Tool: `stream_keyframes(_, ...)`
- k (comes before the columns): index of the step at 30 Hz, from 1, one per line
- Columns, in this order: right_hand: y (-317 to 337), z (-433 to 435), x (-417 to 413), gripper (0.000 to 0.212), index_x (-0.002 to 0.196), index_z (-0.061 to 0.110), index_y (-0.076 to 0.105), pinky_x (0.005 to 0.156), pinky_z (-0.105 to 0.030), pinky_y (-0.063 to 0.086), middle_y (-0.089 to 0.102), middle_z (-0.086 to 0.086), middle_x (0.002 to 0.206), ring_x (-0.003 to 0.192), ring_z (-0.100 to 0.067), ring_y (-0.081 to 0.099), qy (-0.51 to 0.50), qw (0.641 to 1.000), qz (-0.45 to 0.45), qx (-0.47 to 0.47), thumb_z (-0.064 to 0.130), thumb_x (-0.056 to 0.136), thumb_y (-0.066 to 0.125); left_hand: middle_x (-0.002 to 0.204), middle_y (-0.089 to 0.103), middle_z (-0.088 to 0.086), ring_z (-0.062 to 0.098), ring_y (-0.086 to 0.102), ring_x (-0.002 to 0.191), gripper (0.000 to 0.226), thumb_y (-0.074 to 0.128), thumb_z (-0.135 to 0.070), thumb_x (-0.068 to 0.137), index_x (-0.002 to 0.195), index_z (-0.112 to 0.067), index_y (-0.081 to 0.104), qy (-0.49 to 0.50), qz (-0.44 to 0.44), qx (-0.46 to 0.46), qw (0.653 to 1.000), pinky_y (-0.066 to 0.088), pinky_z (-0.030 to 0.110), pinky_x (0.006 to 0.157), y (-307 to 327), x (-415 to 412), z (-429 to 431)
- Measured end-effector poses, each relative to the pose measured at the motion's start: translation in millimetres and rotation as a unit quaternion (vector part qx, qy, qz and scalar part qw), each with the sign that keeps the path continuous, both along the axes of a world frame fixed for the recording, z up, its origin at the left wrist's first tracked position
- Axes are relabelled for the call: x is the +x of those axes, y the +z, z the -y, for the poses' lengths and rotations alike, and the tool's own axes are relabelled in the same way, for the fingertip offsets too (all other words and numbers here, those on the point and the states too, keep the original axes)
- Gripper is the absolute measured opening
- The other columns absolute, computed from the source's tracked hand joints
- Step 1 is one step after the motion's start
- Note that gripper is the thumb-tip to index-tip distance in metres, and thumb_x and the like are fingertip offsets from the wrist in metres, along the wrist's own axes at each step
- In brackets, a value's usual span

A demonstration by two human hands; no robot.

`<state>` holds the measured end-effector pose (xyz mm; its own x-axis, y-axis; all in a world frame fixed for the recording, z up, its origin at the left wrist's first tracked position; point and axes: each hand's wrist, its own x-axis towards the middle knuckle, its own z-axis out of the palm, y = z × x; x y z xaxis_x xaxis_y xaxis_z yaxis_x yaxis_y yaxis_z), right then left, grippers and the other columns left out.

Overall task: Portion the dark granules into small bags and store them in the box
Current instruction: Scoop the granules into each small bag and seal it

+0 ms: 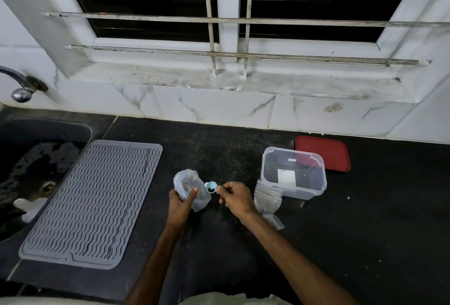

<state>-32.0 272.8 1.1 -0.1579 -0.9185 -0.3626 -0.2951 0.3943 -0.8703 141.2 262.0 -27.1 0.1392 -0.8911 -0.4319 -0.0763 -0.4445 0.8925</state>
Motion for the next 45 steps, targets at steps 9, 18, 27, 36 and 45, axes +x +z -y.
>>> stream_keyframes(9, 39.0, 3.0, -39.0, 0.019, 0.089, 0.016, 0.069, 0.055, -0.019, 0.043, 0.067, 0.002, 0.067, 0.054, -0.003, 0.054, -0.016, 1.000, 0.012, -0.020, 0.032, 0.095, 0.061, 0.146, 0.039, 0.014, 0.029, 0.037, 0.135, 0.079, 0.065, -0.053, 0.086, 0.142, -0.006, 0.036, -0.011, 0.427, -0.244, 0.870, 0.039, 0.045, 0.105, 26.2, -29.8, -11.3)
stream_keyframes(18, 34.0, -46.1, -108.0, 0.024, 0.081, 0.014, 0.071, 0.060, -0.021, 0.047, 0.071, 0.001, 0.066, 0.053, 0.000, 0.059, -0.071, 0.995, -0.058, -0.035, 0.033, 0.093, 0.064, 0.143, 0.043, 0.008, 0.027, 0.046, 0.126, 0.045, 0.054, -0.028, 0.097, 0.141, -0.020, 0.048, -0.354, 0.471, -0.148, 0.794, 0.044, 0.037, 0.102, -21.3, -82.4, -9.9)
stream_keyframes(27, 25.8, -82.8, -129.4, 0.024, 0.076, 0.009, 0.070, 0.055, -0.018, 0.046, 0.068, -0.002, 0.061, 0.047, 0.000, 0.055, -0.092, 0.994, -0.035, -0.036, 0.026, 0.092, 0.066, 0.116, 0.058, 0.004, 0.023, 0.056, 0.106, 0.024, 0.054, -0.023, 0.097, 0.118, -0.019, 0.065, -0.415, 0.452, -0.216, 0.759, 0.052, 0.038, 0.084, -33.4, -85.9, -13.8)
stream_keyframes(36, 19.3, -96.8, -143.7, 0.015, 0.077, 0.018, 0.072, 0.073, -0.022, 0.054, 0.061, 0.016, 0.058, 0.057, 0.002, 0.061, 0.022, 0.983, -0.179, -0.037, 0.030, 0.086, 0.072, 0.098, 0.064, -0.018, 0.000, 0.063, 0.088, 0.015, 0.072, -0.020, 0.086, 0.097, -0.031, 0.071, -0.346, 0.224, -0.302, 0.860, 0.050, 0.017, 0.075, 24.9, -119.0, -42.3)
stream_keyframes(45, 16.3, -112.1, -142.9, 0.015, 0.073, 0.026, 0.068, 0.067, -0.010, 0.047, 0.069, 0.008, 0.061, 0.060, 0.001, 0.064, 0.002, 0.986, -0.166, -0.031, 0.029, 0.087, 0.072, 0.105, 0.072, -0.018, 0.000, 0.060, 0.092, 0.019, 0.068, -0.028, 0.089, 0.106, -0.036, 0.072, -0.436, 0.294, -0.315, 0.790, 0.051, 0.022, 0.078, 22.1, -125.3, -56.9)
